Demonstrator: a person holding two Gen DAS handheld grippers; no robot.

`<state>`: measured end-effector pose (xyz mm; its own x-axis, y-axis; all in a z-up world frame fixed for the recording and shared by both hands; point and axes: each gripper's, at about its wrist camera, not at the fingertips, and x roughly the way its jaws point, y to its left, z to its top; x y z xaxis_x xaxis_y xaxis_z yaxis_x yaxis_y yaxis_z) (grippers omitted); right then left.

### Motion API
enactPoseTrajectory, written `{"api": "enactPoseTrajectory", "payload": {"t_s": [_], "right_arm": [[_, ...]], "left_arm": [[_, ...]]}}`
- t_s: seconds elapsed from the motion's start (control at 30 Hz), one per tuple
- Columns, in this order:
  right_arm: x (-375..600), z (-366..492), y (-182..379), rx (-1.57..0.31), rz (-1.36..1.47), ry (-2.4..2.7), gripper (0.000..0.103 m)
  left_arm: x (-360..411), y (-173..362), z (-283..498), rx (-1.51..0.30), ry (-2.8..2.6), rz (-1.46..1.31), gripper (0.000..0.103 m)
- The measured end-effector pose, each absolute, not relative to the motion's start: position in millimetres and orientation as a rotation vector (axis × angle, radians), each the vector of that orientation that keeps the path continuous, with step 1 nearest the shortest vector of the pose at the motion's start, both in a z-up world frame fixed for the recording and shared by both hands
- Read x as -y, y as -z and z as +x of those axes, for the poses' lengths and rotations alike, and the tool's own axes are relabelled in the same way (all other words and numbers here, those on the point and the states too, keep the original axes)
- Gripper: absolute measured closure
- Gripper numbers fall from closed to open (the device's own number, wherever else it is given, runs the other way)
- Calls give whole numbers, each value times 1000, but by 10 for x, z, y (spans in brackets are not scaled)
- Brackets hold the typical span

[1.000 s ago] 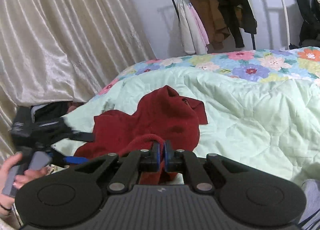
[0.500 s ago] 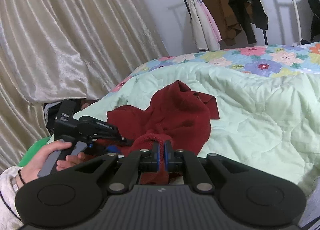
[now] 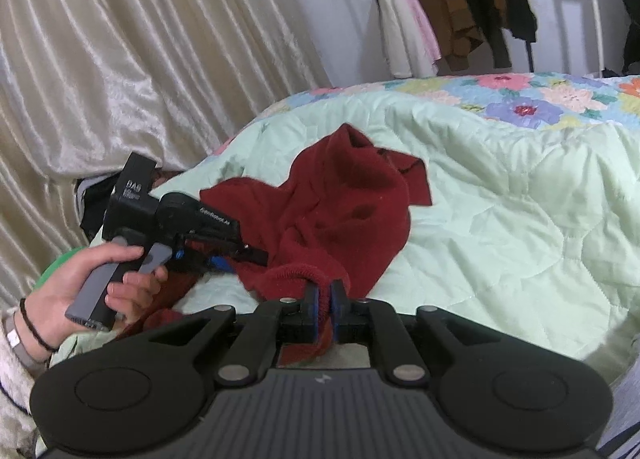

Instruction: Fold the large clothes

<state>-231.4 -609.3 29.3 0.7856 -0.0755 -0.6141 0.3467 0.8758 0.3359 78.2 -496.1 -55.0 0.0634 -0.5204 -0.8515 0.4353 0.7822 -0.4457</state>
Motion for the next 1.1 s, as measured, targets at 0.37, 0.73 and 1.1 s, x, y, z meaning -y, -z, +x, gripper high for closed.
{"api": "enactPoseTrajectory", "payload": {"t_s": [0.37, 0.73, 1.1], "right_arm": [[5524, -1856, 86, -810, 204, 191, 90], [5083, -1229, -500, -677, 543, -53, 90], [4117, -647, -1276, -406, 924, -662, 90]], "left_arm": [[4584, 210, 947, -1158, 701, -113, 92], [3415, -872, 1607, -921, 622, -133, 92], [2324, -3185, 1445, -556, 489, -35, 94]]}}
